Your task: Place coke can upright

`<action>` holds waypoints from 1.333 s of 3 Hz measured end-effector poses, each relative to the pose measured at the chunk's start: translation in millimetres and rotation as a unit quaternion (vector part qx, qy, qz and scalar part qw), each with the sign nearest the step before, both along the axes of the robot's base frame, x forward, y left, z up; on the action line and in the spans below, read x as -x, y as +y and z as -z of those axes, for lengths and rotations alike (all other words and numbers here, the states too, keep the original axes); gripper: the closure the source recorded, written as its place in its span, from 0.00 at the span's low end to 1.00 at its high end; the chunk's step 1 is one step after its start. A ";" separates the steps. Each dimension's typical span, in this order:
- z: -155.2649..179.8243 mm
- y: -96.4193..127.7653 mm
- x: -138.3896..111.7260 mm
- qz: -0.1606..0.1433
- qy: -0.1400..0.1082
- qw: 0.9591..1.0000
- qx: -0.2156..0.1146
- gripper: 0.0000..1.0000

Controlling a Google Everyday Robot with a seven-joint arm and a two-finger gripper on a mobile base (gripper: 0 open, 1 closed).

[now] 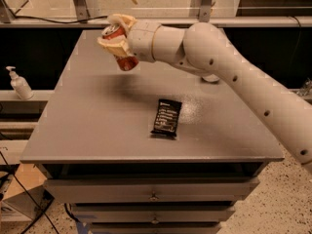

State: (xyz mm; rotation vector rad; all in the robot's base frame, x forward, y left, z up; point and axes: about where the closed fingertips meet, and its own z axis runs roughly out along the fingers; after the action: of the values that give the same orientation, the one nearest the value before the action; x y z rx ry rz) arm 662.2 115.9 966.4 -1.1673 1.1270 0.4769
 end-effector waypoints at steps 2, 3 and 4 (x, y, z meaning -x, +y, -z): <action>5.6 -28.0 0.9 0.033 -0.003 0.998 -0.049 1.00; 13.0 -37.3 1.4 0.042 0.002 0.997 -0.064 1.00; 20.4 -43.0 2.0 0.049 0.009 0.996 -0.068 1.00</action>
Offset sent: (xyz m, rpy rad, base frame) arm -0.0003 -0.0524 -0.0123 0.1747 -0.0040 -0.1111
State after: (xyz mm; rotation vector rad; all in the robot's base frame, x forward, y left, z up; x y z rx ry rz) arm 660.2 72.9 946.0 -0.9870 1.1438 0.4821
